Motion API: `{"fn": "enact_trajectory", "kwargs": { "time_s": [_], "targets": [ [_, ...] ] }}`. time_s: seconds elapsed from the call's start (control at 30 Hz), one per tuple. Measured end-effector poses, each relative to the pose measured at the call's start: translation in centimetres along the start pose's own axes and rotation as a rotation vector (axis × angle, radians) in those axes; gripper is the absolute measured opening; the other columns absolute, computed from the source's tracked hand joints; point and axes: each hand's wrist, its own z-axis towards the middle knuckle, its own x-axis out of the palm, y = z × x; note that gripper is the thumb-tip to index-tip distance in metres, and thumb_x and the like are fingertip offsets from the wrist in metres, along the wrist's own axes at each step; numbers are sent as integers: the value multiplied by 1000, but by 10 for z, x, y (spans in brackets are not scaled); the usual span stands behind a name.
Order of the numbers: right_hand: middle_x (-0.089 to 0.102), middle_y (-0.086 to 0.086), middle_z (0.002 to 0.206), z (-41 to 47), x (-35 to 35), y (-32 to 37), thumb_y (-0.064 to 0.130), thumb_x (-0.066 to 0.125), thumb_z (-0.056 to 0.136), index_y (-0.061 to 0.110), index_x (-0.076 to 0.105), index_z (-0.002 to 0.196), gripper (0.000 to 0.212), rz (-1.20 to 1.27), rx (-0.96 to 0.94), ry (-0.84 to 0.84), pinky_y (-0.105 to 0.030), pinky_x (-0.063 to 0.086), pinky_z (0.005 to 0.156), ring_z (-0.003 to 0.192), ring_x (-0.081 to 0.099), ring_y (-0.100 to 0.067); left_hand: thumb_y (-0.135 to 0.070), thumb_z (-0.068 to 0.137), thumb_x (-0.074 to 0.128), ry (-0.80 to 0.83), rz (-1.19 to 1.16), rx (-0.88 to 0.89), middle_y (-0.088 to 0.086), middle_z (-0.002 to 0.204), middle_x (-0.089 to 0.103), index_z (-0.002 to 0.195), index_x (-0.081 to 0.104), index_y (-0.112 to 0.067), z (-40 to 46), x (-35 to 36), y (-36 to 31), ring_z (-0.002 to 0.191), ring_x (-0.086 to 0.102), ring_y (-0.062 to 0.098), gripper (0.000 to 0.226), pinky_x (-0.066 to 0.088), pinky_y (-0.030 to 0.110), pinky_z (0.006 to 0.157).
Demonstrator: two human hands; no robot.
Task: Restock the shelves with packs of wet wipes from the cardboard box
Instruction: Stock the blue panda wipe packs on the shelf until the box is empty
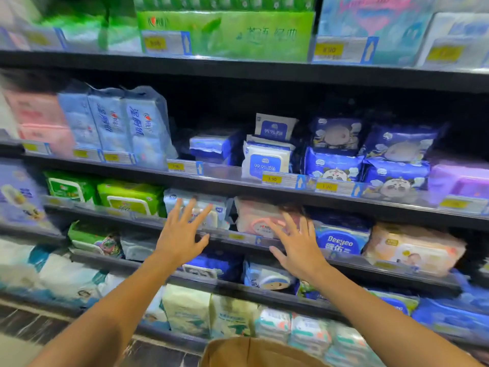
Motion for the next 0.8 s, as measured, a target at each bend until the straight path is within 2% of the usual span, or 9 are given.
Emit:
{"fn": "enact_trajectory", "kwargs": {
  "time_s": [0.1,0.17,0.27,0.4,0.47,0.53,0.7,0.8],
  "targets": [
    [52,-11,141,16,9,9,60,46,90,44,37,148,61,-64,41,-16,-64,35,103,111,51,-45,-69,82,34,66,-16,-27,7,166,12,156,12,-44,7,2,-2,152,-6,39,81,18,52,121],
    [57,-11,133,19,15,11,63,44,87,42,44,145,62,-114,57,-47,-63,37,99,105,53,-44,-70,81,36,73,-51,-52,8,166,12,157,17,-41,14,5,-6,152,-8,39,83,18,51,121],
    [57,-11,131,21,18,12,66,39,87,41,45,144,63,-169,26,-89,-62,35,98,103,53,-44,-61,87,55,60,-84,-48,11,162,21,154,27,-38,20,9,-3,151,-1,41,76,33,53,115],
    [60,-12,126,27,16,16,69,45,83,37,52,139,65,-186,22,-81,-63,38,94,100,55,-45,-58,90,54,69,-65,-44,11,161,19,155,21,-41,22,15,7,151,-1,39,75,44,52,107],
    [59,-12,129,30,12,20,70,48,84,36,49,142,67,-177,18,-54,-61,39,93,103,54,-44,-58,90,53,81,-53,-64,12,162,16,156,19,-41,22,19,4,151,-5,40,76,37,53,112],
    [53,-12,137,32,10,20,68,46,88,36,38,148,69,-144,11,-26,-58,39,96,111,51,-43,-61,91,51,94,-16,-76,12,163,11,157,17,-38,21,21,-3,150,-9,41,78,28,53,117],
    [49,-13,144,29,7,17,70,46,88,37,29,153,75,-180,-22,-22,-58,32,103,114,51,-44,-65,92,46,158,80,-79,11,166,1,158,3,-37,20,12,-10,150,-13,42,84,28,51,119],
    [42,-12,149,22,-1,4,64,47,91,35,23,156,76,-117,-69,-8,-57,30,109,122,46,-44,-63,90,51,213,197,-66,17,165,-1,159,-5,-31,19,3,-18,149,-12,48,94,11,55,121]
  ]
}}
